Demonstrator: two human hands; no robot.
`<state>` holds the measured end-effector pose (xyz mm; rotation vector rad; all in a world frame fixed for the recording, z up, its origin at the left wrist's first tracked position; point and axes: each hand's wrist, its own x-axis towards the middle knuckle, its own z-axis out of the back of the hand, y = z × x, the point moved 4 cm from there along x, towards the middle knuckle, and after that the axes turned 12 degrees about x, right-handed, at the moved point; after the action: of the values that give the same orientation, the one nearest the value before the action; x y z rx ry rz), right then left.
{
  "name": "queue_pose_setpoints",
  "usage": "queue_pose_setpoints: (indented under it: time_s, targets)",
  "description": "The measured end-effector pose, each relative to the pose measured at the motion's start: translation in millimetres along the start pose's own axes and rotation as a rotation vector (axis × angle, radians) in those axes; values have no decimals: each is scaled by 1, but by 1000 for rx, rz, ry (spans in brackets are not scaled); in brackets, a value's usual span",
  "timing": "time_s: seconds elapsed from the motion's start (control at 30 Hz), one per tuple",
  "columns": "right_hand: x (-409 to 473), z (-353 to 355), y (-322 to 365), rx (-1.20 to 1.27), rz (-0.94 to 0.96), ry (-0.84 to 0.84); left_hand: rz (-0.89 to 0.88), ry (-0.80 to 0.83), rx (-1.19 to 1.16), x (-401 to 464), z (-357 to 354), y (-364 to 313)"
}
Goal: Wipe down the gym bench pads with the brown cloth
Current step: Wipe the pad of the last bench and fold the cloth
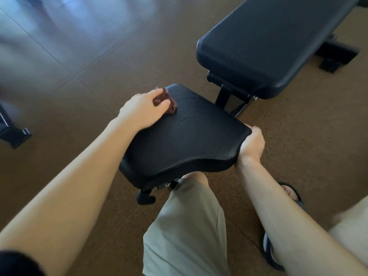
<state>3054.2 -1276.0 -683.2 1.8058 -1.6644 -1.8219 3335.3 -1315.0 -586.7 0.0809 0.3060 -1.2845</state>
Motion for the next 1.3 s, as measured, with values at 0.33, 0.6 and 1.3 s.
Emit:
queue_pose_setpoints:
  time_s: [0.33, 0.6, 1.3]
  targets:
    - [7, 1, -4, -5, -1, -9, -154, -71, 82, -48, 0, 5]
    - [10, 1, -5, -23, -1, -27, -76, -34, 245, 57, 2, -46]
    - [2, 3, -2, 85, -125, -25, -782, -174, 530, -146, -24, -68]
